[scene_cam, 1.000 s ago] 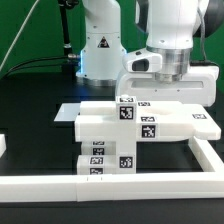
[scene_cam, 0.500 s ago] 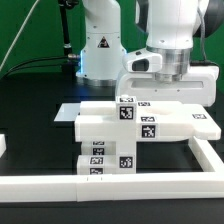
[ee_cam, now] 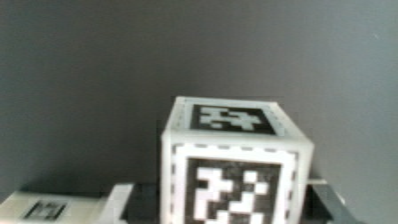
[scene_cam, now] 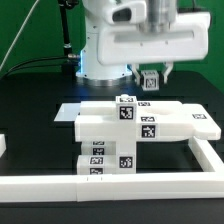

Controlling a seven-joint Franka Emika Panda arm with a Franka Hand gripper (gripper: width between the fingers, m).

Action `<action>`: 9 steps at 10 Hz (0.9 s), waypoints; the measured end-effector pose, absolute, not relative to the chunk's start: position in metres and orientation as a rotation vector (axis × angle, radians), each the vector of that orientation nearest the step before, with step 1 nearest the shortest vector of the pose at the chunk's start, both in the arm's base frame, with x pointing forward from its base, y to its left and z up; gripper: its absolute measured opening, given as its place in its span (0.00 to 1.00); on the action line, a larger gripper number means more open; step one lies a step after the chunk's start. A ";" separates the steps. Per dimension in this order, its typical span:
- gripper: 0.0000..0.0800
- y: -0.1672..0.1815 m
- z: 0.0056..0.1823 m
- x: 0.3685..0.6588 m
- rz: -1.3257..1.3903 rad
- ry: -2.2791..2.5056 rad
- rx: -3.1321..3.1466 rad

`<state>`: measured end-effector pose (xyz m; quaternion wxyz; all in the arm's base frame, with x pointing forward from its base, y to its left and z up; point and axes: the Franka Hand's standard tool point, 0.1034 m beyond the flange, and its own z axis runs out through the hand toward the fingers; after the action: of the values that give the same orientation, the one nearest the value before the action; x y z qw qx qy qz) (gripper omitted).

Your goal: Assemble chair

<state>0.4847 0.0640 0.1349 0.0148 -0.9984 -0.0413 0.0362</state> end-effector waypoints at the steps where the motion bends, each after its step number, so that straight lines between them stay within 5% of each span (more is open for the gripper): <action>1: 0.36 0.059 0.145 0.496 0.087 -0.140 -3.119; 5: 0.36 0.044 0.136 0.509 0.067 -0.252 -3.128; 7: 0.36 0.022 0.161 0.563 -0.035 -0.322 -3.140; 9: 0.36 0.021 0.164 0.568 -0.016 -0.276 -3.144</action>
Offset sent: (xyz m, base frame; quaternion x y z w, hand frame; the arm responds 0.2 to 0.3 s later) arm 0.0000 0.0000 0.0000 0.0000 0.0000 0.0000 1.0000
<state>0.5683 0.0208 0.1643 -0.0071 -0.9961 -0.0876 -0.0049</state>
